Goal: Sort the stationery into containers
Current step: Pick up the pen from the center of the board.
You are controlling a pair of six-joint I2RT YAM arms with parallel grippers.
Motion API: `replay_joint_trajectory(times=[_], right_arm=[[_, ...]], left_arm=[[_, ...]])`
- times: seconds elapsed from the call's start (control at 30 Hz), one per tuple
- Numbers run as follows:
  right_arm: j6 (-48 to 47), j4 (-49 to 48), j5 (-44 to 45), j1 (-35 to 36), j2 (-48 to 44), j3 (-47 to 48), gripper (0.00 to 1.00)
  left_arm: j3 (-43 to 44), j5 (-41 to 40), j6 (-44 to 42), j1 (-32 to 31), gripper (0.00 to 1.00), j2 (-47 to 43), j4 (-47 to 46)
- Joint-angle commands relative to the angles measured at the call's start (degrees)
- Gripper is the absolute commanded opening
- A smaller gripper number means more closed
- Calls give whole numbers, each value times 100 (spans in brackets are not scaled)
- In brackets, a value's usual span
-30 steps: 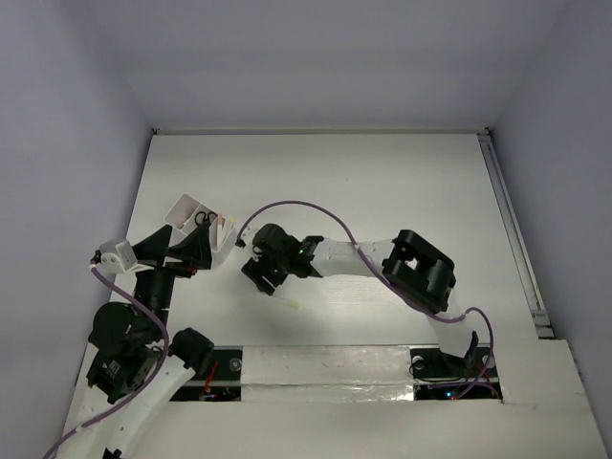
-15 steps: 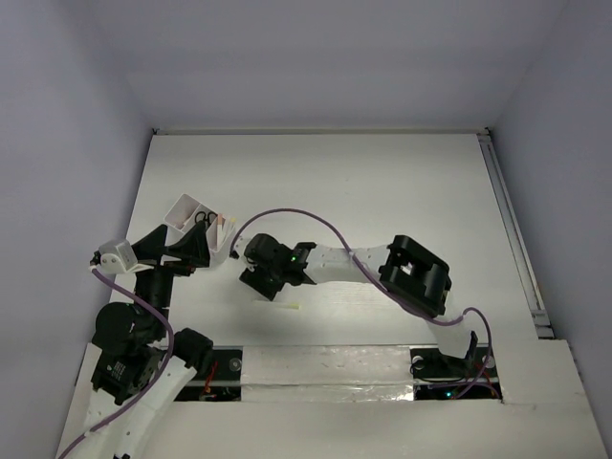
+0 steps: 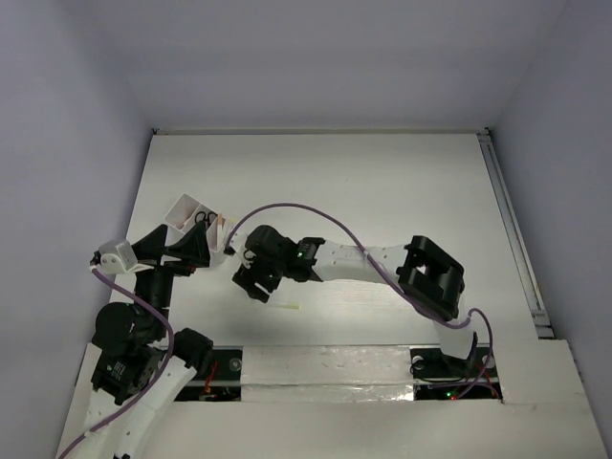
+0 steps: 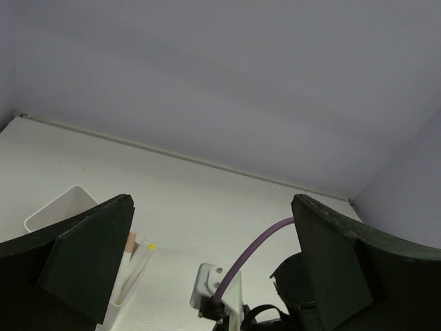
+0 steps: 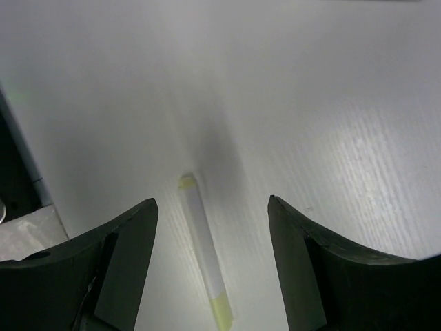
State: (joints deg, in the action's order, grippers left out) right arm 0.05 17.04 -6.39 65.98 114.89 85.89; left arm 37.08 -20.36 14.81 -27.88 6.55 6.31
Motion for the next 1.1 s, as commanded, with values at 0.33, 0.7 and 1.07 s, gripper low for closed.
replay_joint_trajectory(times=[0.33,0.7,1.07], right_arm=[[-462,502,250,135,842,191,27],[-700,617,973,135,965,271,4],[398,-1420,1219,-128,-299,-457,0]], left_arm=[[1,-21,-101,28,99,40,-253],[1,-29,-119,28,99,-4,-244],[-8,-30,-110,28,99,22,-244]])
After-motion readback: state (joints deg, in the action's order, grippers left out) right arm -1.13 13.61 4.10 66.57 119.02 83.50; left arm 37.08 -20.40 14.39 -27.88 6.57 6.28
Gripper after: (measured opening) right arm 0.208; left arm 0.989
